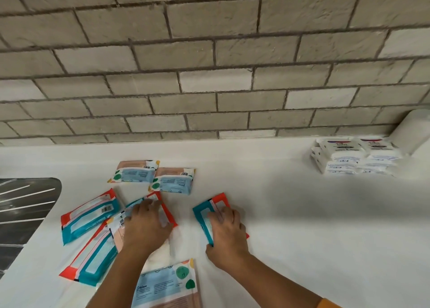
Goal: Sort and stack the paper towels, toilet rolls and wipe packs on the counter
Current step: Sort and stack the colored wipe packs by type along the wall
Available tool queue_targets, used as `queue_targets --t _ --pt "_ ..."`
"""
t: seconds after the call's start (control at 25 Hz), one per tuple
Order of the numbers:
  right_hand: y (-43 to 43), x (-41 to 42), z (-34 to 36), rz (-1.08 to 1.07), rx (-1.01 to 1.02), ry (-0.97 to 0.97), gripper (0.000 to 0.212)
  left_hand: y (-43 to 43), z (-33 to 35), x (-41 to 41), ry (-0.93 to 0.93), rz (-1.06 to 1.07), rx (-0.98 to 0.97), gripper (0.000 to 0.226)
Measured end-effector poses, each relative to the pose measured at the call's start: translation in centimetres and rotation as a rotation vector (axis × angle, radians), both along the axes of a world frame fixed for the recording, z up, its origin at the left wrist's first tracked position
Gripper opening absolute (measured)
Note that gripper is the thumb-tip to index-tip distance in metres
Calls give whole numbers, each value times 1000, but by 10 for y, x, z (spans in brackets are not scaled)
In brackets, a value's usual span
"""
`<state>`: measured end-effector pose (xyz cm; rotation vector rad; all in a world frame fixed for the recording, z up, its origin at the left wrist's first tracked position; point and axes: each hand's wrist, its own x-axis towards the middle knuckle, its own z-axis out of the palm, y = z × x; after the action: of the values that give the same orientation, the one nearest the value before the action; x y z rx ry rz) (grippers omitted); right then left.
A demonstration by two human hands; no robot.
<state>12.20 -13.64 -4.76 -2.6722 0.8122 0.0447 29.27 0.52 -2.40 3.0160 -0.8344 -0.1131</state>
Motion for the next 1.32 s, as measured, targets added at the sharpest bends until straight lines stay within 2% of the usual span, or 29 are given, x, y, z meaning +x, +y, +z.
queue_targets --t 0.12,0.24,0.4,0.56,0.68,0.8,1.0,1.08,1.12,1.16,1.24,1.32 --pt "-5 0 -6 -119 123 33 97 -20 5 7 103 -115 261 75" --pt "-14 -5 -11 -139 166 55 93 -29 3 9 127 -128 364 64" --pt "-24 -7 -13 -157 105 -4 80 -35 -2 12 65 -160 326 41" --pt "-30 -4 -7 -150 67 40 78 -30 -8 18 19 -238 271 30" --pt "-33 -5 -3 -185 131 35 81 -20 -7 21 -42 -327 180 19" --pt "-41 -12 -1 -255 345 -68 83 -11 -5 20 -47 -325 -56 20" --pt "-62 -31 25 -470 1276 -439 58 -3 21 5 141 -106 -616 10" --pt "-70 -41 31 -579 1700 -603 49 -1 27 -4 314 109 -894 16" --pt "-72 -46 33 -609 1837 -657 45 -1 29 -9 452 255 -1019 20" --pt "-73 -50 34 -620 1907 -700 42 -1 27 -13 613 397 -1151 22" --pt "-71 -57 39 -632 1923 -749 43 -1 25 -23 916 649 -1454 24" --pt "-68 -59 41 -652 1919 -768 48 0 26 -36 1114 849 -1654 23"
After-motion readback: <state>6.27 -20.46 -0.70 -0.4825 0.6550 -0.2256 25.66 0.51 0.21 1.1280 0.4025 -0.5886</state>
